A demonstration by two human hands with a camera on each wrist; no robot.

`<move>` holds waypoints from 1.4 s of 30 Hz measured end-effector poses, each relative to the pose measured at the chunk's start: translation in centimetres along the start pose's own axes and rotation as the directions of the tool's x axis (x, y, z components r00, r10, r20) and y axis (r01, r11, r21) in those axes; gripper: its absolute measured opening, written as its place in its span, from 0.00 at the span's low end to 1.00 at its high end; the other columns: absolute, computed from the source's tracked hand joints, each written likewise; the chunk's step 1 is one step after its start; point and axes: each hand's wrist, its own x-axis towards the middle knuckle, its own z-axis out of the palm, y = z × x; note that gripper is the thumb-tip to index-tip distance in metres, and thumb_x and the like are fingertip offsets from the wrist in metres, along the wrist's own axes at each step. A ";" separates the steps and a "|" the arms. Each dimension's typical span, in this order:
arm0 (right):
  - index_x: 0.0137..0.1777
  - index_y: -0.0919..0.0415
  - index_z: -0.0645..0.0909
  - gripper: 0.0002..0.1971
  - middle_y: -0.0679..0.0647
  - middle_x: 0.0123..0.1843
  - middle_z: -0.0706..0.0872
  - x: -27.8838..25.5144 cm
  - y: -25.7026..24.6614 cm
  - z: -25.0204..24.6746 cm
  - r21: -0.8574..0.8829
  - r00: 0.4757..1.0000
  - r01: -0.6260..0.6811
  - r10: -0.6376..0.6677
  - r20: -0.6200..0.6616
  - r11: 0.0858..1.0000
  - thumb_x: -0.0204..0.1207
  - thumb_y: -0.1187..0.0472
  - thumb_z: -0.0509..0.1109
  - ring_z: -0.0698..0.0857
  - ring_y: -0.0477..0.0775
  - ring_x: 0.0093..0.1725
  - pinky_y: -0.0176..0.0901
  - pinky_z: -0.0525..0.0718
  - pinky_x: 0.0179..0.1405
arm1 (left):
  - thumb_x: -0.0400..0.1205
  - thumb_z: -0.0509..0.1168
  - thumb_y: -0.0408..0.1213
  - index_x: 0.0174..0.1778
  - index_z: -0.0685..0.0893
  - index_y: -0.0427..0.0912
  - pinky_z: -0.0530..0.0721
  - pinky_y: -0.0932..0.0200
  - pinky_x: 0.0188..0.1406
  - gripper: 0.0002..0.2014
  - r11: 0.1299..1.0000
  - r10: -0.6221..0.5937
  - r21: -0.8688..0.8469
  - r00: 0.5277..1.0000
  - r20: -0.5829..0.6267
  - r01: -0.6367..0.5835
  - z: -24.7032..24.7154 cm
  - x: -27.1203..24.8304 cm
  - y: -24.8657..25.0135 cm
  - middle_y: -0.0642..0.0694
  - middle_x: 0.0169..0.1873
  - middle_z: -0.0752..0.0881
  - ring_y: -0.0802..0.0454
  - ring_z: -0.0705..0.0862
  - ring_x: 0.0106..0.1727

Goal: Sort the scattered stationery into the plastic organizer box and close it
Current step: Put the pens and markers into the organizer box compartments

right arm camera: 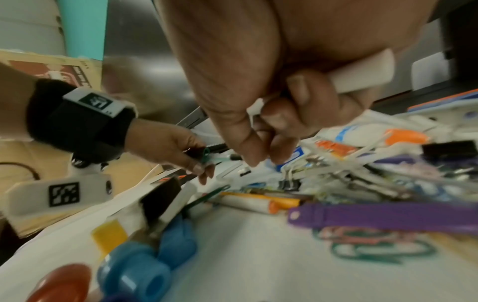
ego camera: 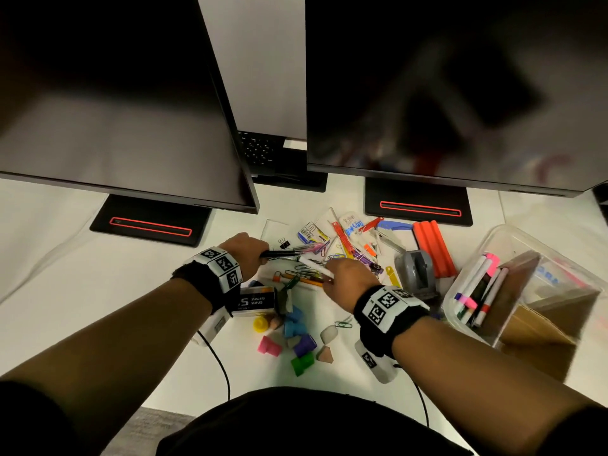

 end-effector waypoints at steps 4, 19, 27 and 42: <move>0.69 0.59 0.74 0.21 0.58 0.68 0.78 0.4 -1.2 1.6 -0.024 0.999 0.030 -0.029 0.037 0.999 0.79 0.53 0.65 0.78 0.59 0.67 0.43 0.75 0.62 | 0.84 0.54 0.42 0.54 0.81 0.43 0.75 0.56 0.46 0.11 1.000 -0.008 -0.009 0.999 0.038 0.009 -0.3 -0.8 0.1 0.41 0.51 0.86 0.46 0.79 0.47; 0.69 0.66 0.69 0.17 0.65 0.67 0.78 0.1 -0.1 1.6 -0.144 0.992 -0.031 0.049 0.118 0.989 0.82 0.67 0.52 0.81 0.65 0.64 0.53 0.80 0.60 | 0.85 0.55 0.42 0.57 0.82 0.38 0.79 0.48 0.61 0.15 0.990 -0.051 -0.131 0.998 0.044 0.057 -1.0 -3.0 1.9 0.41 0.54 0.87 0.42 0.83 0.57; 0.64 0.70 0.74 0.16 0.67 0.64 0.81 -0.6 1.3 -0.7 0.167 0.957 -0.284 0.267 0.114 0.944 0.80 0.63 0.58 0.81 0.67 0.63 0.48 0.79 0.55 | 0.84 0.56 0.41 0.54 0.83 0.36 0.80 0.50 0.60 0.15 0.972 -0.065 -0.225 0.998 0.013 0.067 -1.2 -3.3 3.6 0.41 0.53 0.88 0.43 0.84 0.56; 0.36 0.63 0.71 0.12 0.55 0.33 0.74 -0.8 2.4 -0.7 0.350 0.939 -0.343 0.317 0.130 0.872 0.81 0.61 0.58 0.75 0.57 0.37 0.37 0.65 0.25 | 0.81 0.65 0.37 0.48 0.86 0.35 0.64 0.70 0.14 0.09 0.558 -0.051 -0.796 0.967 0.249 0.234 -1.3 -3.6 2.9 0.52 0.16 0.85 0.62 0.69 0.13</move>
